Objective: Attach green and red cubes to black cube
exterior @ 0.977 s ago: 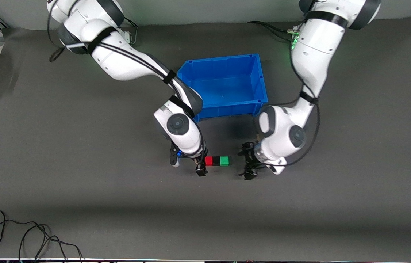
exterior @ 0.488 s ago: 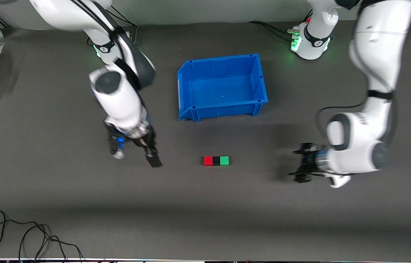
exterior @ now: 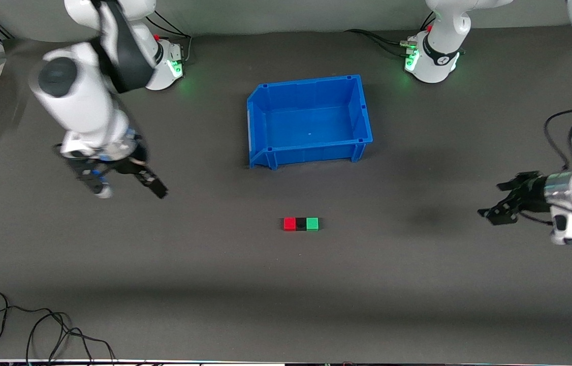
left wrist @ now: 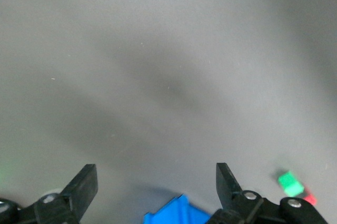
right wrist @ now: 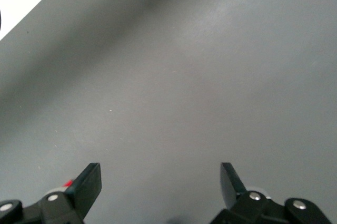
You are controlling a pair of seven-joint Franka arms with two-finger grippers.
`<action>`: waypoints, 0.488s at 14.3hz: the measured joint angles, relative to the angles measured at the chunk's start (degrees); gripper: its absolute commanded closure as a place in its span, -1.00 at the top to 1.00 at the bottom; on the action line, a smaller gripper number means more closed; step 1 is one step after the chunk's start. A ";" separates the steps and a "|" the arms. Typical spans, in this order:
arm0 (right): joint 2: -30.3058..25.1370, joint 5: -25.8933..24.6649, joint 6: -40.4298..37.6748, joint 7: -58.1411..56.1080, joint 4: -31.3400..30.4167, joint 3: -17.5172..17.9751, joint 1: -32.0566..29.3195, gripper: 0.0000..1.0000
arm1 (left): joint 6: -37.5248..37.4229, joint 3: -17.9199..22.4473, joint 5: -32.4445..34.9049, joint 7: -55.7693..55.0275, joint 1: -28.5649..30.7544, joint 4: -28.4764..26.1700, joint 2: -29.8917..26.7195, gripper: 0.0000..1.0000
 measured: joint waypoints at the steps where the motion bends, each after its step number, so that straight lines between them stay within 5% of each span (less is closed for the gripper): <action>1: -1.14 1.50 -2.46 -7.09 0.35 -2.78 -0.27 1.00 | -2.16 0.00 0.63 2.98 0.02 0.22 -1.75 1.00; 4: -2.53 2.22 -12.44 -22.42 5.23 -8.62 -0.66 0.99 | -5.76 -0.36 3.79 11.41 -0.01 1.51 -5.37 1.00; 7: -2.55 2.22 -17.85 -31.34 10.78 -10.37 -1.81 1.00 | -5.77 -1.79 9.27 24.07 -1.41 2.51 -7.95 1.00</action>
